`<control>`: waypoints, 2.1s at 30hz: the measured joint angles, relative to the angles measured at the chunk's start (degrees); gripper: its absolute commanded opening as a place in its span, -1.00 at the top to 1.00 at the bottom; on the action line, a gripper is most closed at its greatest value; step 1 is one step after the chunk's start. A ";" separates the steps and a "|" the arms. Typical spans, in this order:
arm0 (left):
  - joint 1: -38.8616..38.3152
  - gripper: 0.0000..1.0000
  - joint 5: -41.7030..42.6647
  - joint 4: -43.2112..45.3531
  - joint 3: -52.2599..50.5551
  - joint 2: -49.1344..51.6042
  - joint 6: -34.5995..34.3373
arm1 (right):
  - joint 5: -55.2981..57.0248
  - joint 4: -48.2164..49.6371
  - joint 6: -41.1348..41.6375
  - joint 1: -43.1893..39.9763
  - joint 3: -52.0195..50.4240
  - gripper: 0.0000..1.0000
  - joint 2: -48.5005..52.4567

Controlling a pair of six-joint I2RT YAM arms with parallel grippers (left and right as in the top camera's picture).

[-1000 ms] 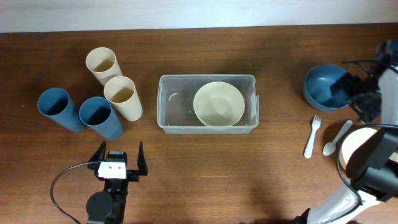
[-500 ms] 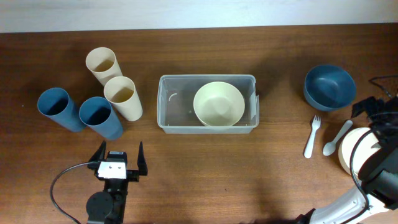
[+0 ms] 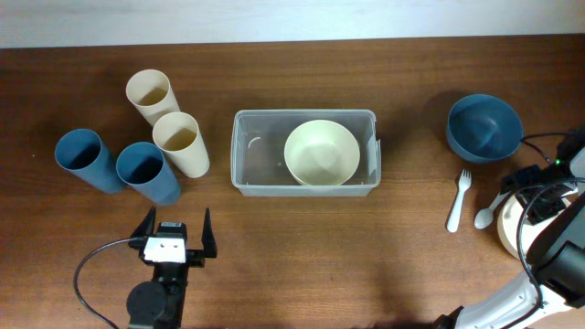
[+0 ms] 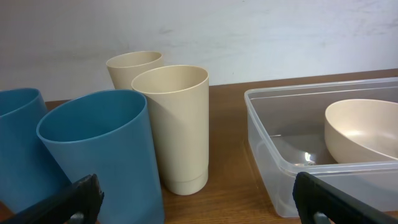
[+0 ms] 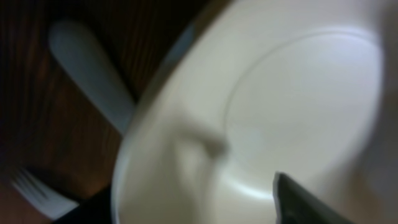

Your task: Pack container

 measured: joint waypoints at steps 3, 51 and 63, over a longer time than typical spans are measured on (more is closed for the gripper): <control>-0.02 -0.99 0.00 0.00 0.00 0.00 0.00 | -0.13 0.26 -0.44 0.00 -0.04 0.38 0.00; -0.02 -0.99 0.00 0.00 0.00 0.00 0.00 | -5.25 -14.84 -12.31 1.51 12.44 0.70 -4.83; -0.02 -0.99 0.00 0.00 0.00 0.00 0.00 | 1.62 -14.97 -10.14 -4.04 12.17 -0.16 -4.83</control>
